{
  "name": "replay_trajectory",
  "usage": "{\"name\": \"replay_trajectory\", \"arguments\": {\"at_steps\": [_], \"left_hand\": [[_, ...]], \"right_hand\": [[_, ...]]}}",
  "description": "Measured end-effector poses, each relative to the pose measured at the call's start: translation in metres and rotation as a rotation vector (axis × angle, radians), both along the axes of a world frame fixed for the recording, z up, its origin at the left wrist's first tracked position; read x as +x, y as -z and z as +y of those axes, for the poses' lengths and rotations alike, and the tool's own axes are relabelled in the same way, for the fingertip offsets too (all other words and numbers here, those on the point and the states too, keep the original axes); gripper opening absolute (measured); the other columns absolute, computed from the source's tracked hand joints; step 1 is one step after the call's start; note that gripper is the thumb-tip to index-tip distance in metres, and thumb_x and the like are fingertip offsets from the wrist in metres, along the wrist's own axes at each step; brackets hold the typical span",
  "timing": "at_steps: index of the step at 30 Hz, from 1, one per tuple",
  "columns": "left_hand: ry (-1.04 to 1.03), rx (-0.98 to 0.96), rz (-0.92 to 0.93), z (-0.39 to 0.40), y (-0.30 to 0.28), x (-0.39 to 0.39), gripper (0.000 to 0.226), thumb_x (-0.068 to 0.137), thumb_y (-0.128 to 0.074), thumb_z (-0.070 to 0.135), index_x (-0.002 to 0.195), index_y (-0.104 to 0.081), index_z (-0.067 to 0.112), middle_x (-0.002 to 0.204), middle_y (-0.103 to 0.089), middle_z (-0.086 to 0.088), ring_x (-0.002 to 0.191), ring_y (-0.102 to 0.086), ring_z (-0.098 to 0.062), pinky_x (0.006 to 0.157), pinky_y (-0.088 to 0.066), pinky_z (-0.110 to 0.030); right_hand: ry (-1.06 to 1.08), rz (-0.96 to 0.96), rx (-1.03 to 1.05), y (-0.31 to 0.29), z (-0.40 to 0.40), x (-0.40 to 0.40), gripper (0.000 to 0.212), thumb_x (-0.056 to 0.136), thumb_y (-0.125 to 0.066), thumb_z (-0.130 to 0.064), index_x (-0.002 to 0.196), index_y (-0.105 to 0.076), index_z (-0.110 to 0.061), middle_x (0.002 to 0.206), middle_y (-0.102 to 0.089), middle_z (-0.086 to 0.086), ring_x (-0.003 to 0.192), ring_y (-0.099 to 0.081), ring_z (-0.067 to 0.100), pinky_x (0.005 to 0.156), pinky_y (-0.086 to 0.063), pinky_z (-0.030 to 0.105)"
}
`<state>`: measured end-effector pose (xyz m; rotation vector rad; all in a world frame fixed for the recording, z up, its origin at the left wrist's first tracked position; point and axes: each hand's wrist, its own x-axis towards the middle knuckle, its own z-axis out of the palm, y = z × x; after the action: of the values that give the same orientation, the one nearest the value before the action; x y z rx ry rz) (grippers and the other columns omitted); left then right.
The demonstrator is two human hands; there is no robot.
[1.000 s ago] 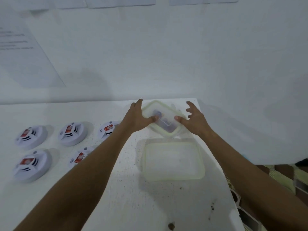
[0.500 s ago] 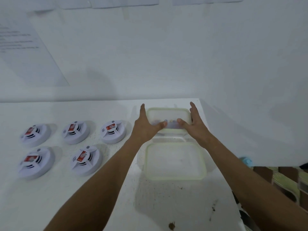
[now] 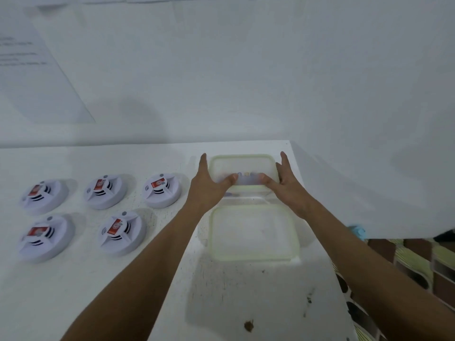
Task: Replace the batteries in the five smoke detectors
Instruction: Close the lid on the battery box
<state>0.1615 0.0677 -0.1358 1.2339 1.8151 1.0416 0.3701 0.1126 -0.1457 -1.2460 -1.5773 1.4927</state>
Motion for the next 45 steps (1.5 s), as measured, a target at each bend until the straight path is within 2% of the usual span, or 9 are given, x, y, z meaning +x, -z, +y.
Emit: {"name": "replay_trajectory", "arguments": {"at_steps": [6, 11, 15, 18, 22, 31, 36, 40, 45], "left_hand": [[0.067, 0.037, -0.203, -0.115, 0.007, -0.001, 0.101, 0.069, -0.076, 0.06, 0.151, -0.02, 0.038, 0.147, -0.043, 0.012, 0.127, -0.05, -0.007, 0.099, -0.044, -0.028], [0.187, 0.013, -0.157, -0.161, 0.028, 0.013, 0.114, 0.051, -0.092, 0.051, 0.145, -0.028, 0.049, 0.14, -0.048, 0.027, 0.127, -0.049, 0.002, 0.103, -0.046, -0.025], [0.143, 0.096, -0.108, -0.156, 0.026, 0.022, 0.089, 0.065, -0.089, 0.035, 0.134, -0.037, 0.056, 0.128, -0.058, 0.027, 0.117, -0.056, 0.004, 0.095, -0.05, -0.02], [0.142, 0.111, -0.093, -0.147, 0.027, 0.02, 0.086, 0.068, -0.088, 0.032, 0.138, -0.039, 0.049, 0.127, -0.061, 0.023, 0.116, -0.059, 0.0, 0.098, -0.05, -0.026], [0.116, 0.098, -0.084, -0.132, 0.028, 0.013, 0.097, 0.065, -0.088, 0.041, 0.145, -0.034, 0.041, 0.132, -0.057, 0.02, 0.12, -0.057, -0.001, 0.102, -0.049, -0.032], [0.135, 0.11, -0.063, -0.122, 0.026, 0.008, 0.084, 0.068, -0.088, 0.034, 0.135, -0.039, 0.05, 0.122, -0.063, 0.022, 0.112, -0.061, 0.0, 0.095, -0.052, -0.026], [0.128, 0.079, -0.038, -0.123, 0.023, 0.007, 0.083, 0.069, -0.086, 0.037, 0.133, -0.037, 0.053, 0.12, -0.059, 0.03, 0.111, -0.058, 0.005, 0.09, -0.051, -0.018], [0.165, -0.006, 0.022, -0.129, 0.019, -0.01, 0.098, 0.075, -0.082, 0.024, 0.151, -0.021, 0.035, 0.141, -0.041, 0.023, 0.123, -0.047, 0.001, 0.098, -0.042, -0.017], [0.287, 0.004, 0.114, -0.157, 0.006, -0.063, 0.075, 0.084, -0.061, 0.012, 0.149, -0.029, 0.031, 0.145, -0.039, 0.019, 0.128, -0.044, 0.001, 0.101, -0.04, -0.017]], "right_hand": [[0.053, 0.058, -0.004, 0.001, -0.095, 0.041, 0.088, 0.082, -0.066, -0.043, 0.154, -0.016, -0.041, 0.159, -0.027, -0.017, 0.143, -0.03, -0.001, 0.119, -0.029, 0.031], [-0.003, -0.049, 0.086, 0.013, -0.14, 0.042, 0.105, 0.072, -0.077, -0.04, 0.156, -0.014, -0.033, 0.155, -0.023, -0.029, 0.128, -0.027, -0.03, 0.1, -0.033, 0.001], [-0.013, -0.183, 0.172, 0.02, -0.138, 0.039, 0.124, 0.062, -0.085, -0.047, 0.157, -0.005, -0.034, 0.159, -0.005, -0.03, 0.143, -0.009, -0.017, 0.112, -0.018, 0.01], [-0.034, -0.176, 0.22, 0.013, -0.13, 0.034, 0.118, 0.063, -0.086, -0.043, 0.154, -0.011, -0.039, 0.153, -0.012, -0.035, 0.133, -0.016, -0.026, 0.098, -0.02, -0.008], [-0.048, -0.145, 0.278, 0.01, -0.111, 0.027, 0.097, 0.064, -0.09, -0.042, 0.143, -0.035, -0.038, 0.141, -0.045, -0.019, 0.129, -0.044, -0.003, 0.103, -0.047, 0.026], [0.044, -0.171, 0.245, 0.02, -0.107, 0.026, 0.111, 0.055, -0.091, -0.056, 0.148, -0.032, -0.044, 0.138, -0.052, -0.018, 0.125, -0.052, 0.006, 0.096, -0.054, 0.031], [0.046, -0.21, 0.236, 0.015, -0.111, 0.022, 0.107, 0.058, -0.09, -0.052, 0.148, -0.031, -0.043, 0.138, -0.047, -0.019, 0.128, -0.047, 0.008, 0.1, -0.053, 0.039], [0.091, -0.379, 0.277, -0.001, -0.116, 0.018, 0.113, 0.06, -0.089, -0.05, 0.151, -0.023, -0.037, 0.151, -0.026, -0.013, 0.144, -0.02, 0.014, 0.116, -0.032, 0.046], [0.166, -0.493, 0.542, -0.011, -0.144, -0.031, 0.089, 0.074, -0.081, -0.052, 0.148, -0.037, -0.029, 0.161, -0.018, -0.003, 0.146, -0.01, 0.013, 0.118, -0.022, 0.045]]}}
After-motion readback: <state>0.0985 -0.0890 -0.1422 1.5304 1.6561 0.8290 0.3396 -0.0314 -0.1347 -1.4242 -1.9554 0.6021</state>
